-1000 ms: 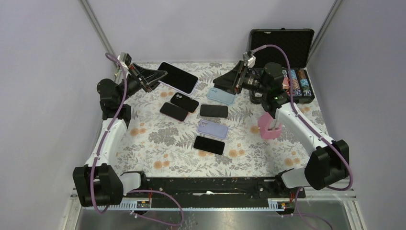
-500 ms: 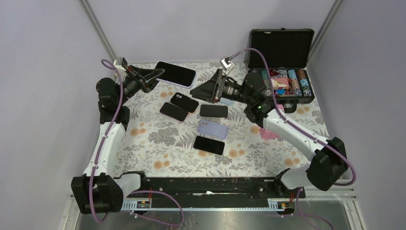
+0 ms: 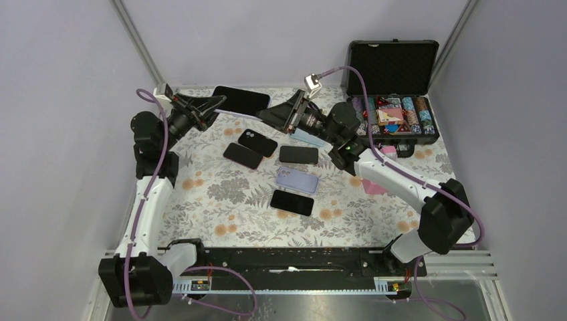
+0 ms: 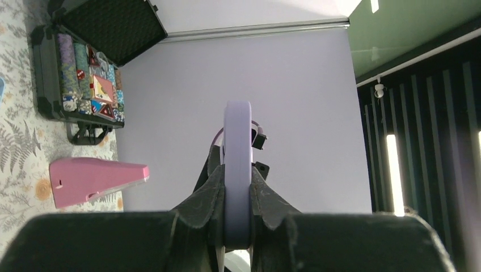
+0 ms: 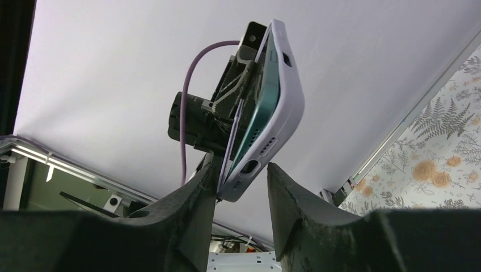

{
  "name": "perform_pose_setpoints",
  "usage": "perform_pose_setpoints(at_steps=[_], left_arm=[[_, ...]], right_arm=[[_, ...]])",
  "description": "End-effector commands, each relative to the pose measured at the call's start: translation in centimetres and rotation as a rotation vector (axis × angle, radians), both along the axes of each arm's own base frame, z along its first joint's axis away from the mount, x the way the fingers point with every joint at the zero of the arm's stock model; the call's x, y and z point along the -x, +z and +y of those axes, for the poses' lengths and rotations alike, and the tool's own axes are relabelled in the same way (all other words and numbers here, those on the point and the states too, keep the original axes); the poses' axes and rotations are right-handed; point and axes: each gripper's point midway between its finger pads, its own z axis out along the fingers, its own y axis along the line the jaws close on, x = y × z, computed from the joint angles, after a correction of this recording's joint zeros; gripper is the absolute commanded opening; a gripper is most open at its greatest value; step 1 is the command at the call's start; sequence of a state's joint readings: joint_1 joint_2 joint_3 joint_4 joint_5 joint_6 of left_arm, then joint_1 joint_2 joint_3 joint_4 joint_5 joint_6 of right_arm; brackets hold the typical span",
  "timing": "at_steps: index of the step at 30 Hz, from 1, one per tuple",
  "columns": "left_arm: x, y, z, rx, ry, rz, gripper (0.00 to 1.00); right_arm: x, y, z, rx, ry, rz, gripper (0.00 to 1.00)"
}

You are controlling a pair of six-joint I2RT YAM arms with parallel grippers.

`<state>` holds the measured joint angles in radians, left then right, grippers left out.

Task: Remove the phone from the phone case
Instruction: Remove the phone case from the phone.

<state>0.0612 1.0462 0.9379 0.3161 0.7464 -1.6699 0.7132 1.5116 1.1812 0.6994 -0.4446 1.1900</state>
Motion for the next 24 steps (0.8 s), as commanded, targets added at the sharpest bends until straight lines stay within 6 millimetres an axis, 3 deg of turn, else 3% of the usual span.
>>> perform_pose_setpoints(at_steps=[1, 5, 11, 14, 18, 24], left_arm=[[1.3, 2.1, 0.1, 0.064, 0.011, -0.017, 0.00], [1.0, 0.9, 0.2, 0.092, 0.016, 0.045, 0.00], [0.6, -1.7, 0.2, 0.104, 0.016, 0.186, 0.00], [0.6, -3.5, -0.1, 0.177, -0.021, 0.300, 0.00], [1.3, -4.2, -1.3, 0.326, -0.110, 0.370, 0.00], [2.1, -6.1, -2.6, 0.315, -0.122, 0.440, 0.00]], right_arm=[[0.9, 3.2, 0.1, -0.080, -0.001, -0.075, 0.44], [1.2, 3.2, 0.0, -0.085, 0.004, -0.064, 0.44], [1.8, 3.6, -0.2, -0.089, 0.003, -0.136, 0.27], [2.4, 4.0, -0.5, -0.094, -0.007, -0.215, 0.23], [3.1, 5.2, -1.0, -0.118, -0.019, -0.348, 0.23], [4.8, 8.0, -1.1, -0.130, 0.024, -0.512, 0.23]])
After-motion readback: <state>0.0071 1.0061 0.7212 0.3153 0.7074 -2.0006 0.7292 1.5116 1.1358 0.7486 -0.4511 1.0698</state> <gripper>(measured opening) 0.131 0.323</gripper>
